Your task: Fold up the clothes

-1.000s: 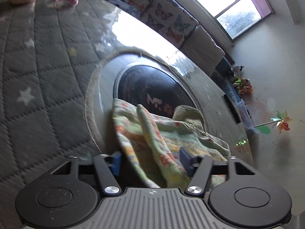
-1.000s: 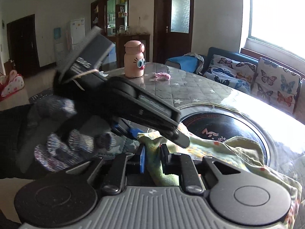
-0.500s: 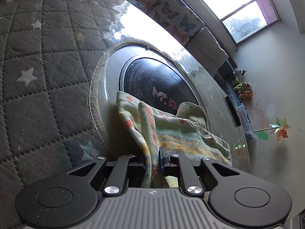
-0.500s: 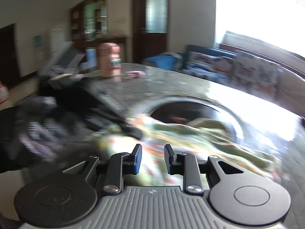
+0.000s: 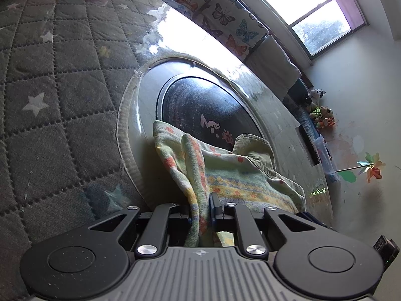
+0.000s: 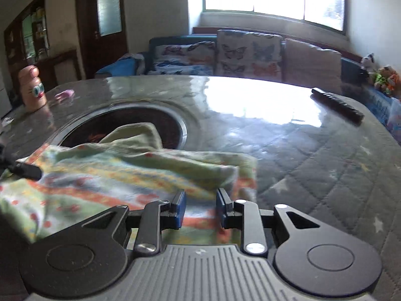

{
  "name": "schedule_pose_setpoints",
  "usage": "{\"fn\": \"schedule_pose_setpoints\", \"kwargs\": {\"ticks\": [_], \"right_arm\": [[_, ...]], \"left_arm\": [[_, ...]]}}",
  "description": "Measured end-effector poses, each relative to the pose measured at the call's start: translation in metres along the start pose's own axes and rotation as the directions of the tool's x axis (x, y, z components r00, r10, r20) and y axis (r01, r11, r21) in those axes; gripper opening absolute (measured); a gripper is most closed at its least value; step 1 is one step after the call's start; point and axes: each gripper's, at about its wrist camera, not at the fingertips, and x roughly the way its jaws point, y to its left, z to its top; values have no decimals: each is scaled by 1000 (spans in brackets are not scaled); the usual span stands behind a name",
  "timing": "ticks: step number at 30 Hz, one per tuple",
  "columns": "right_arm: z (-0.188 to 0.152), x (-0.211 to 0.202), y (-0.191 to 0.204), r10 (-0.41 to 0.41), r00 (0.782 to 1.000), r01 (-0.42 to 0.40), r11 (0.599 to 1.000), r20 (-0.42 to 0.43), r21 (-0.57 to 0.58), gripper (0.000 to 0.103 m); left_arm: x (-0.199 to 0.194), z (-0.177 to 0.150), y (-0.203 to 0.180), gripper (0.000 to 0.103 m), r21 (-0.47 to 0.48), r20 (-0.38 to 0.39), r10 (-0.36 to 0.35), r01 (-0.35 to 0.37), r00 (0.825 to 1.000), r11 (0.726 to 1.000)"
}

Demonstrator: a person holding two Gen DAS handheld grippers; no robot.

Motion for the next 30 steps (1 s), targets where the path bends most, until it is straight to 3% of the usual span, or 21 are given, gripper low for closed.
{"fn": "schedule_pose_setpoints", "kwargs": {"ticks": [3,6,11,13,15,18,30], "right_arm": [[2,2,-12,-28,1000,27,999,11,32,51],[3,9,-18,-44,999,43,997,1,58,51],[3,20,-27,3,1000,-2,988,-3,152,51],[3,20,-27,14,1000,-14,985,1,172,44],[3,21,-25,30,1000,-30,982,3,184,21],[3,17,-21,27,1000,-29,980,16,196,9],[3,-43,-35,-21,988,-19,966,151,258,6]], "left_arm": [[0,0,-2,14,11,2,8,-8,1000,1000],[1,-1,-3,14,25,4,16,-16,1000,1000],[1,0,-7,14,48,10,35,-36,999,998],[1,0,-8,14,56,13,43,-43,999,997],[2,0,-10,14,63,15,50,-51,999,997],[1,2,-13,14,78,16,62,-63,998,995],[7,18,-79,10,234,47,-13,1,999,972]]}}
